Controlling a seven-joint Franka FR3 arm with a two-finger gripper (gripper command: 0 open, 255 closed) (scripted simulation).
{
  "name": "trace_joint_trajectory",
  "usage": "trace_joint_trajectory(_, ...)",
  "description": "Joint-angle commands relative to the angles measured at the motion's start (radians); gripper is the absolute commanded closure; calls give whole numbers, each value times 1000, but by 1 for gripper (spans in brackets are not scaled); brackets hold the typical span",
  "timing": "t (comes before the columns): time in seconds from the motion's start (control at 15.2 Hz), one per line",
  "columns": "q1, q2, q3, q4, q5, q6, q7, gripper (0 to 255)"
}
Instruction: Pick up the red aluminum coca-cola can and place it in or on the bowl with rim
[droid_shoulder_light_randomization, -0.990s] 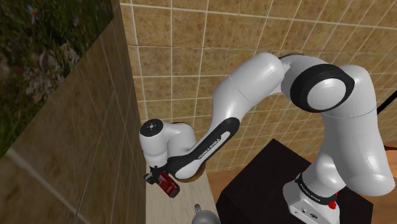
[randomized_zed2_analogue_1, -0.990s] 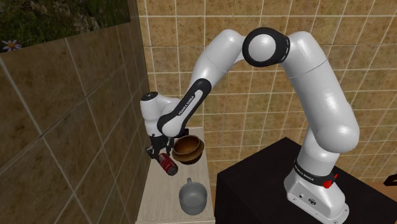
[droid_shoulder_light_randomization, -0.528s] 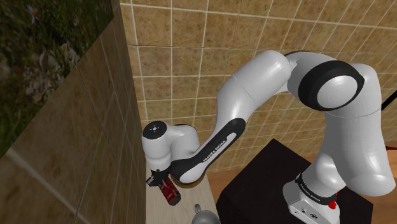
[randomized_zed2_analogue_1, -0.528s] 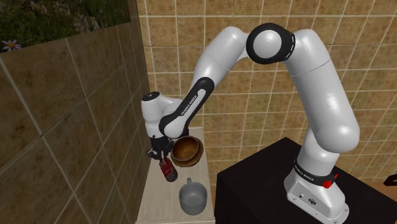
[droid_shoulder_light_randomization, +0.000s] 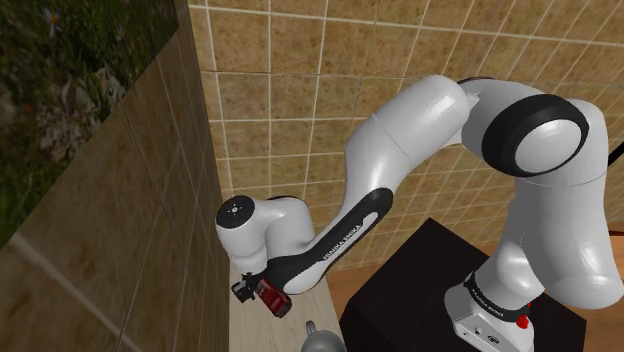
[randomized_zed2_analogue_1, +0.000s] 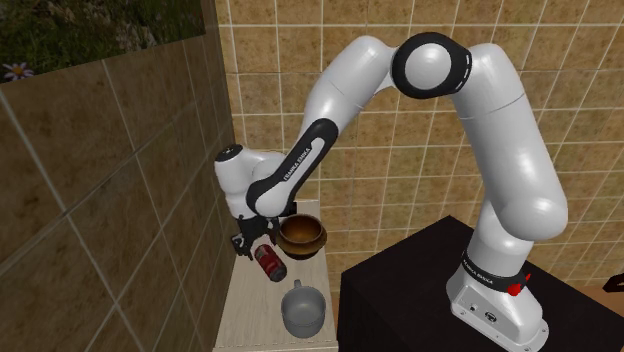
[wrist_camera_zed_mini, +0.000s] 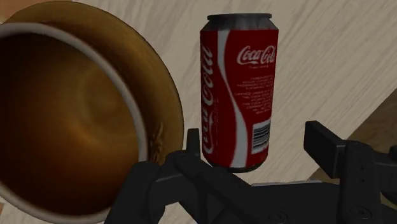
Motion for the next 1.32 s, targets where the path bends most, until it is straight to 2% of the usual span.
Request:
trace_joint_trajectory(0.0,85,20,-27,33,-38,-107,114,0)
trace_joint_trajectory(0.07,129,38,-37,60,-52,-171,168,0)
trace_joint_trajectory(0.13,139,42,-39,67,-54,-186,180,0)
trace_joint_trajectory(0.59,136,96,-61,42,-85,-108,199,0)
trace_joint_trajectory(1.12,136,96,-60,42,-85,-108,199,0)
trace_joint_trajectory(1.19,135,97,-60,45,-85,-109,198,255)
trace_joint_trajectory(1.25,134,96,-61,44,-85,-109,196,255)
